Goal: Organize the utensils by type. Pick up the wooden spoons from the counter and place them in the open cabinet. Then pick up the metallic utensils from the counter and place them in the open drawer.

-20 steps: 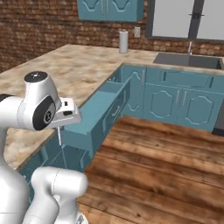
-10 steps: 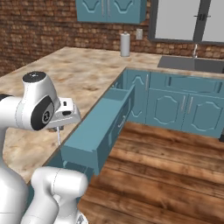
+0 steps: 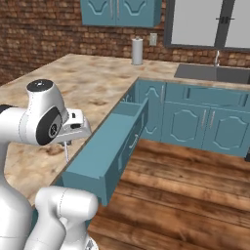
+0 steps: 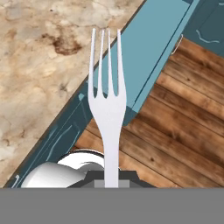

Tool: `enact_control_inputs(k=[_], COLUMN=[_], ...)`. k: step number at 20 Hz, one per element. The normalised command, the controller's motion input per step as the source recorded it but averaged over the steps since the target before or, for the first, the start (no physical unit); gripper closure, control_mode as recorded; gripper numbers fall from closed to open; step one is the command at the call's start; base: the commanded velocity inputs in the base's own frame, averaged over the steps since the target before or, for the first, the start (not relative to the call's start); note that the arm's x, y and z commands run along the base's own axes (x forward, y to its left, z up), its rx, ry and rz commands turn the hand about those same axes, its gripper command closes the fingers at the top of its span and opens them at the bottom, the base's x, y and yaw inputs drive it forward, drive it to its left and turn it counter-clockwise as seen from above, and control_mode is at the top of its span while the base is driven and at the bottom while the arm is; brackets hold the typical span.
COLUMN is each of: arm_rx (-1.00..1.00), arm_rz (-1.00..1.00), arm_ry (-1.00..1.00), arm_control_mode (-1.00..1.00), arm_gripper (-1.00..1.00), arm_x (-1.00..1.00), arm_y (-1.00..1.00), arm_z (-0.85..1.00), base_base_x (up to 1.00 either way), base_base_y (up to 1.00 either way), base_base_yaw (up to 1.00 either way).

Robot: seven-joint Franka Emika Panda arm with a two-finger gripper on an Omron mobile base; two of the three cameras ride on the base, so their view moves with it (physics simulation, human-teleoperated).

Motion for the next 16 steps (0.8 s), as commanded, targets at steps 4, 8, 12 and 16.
enact_control_inputs(k=[4,8,12,16], arm_rx=[0.00,0.00,0.00,0.00], arm_rz=[0.00,0.00,0.00,0.00], arm_ry=[0.00,0.00,0.00,0.00], arm_control_mode=[1.00,1.00,1.00,1.00], arm_gripper=[1.00,1.00,1.00,1.00], arm_x=[0.00,0.00,0.00,0.00], arm_y=[0.00,0.00,0.00,0.00], arm_z=[0.00,0.00,0.00,0.00], base_base_x=[0.12,0.06,0.01,0.22], base_base_y=[0.51,0.10,0.00,0.08], base_base_yaw=[0.00,0.00,0.00,0.00])
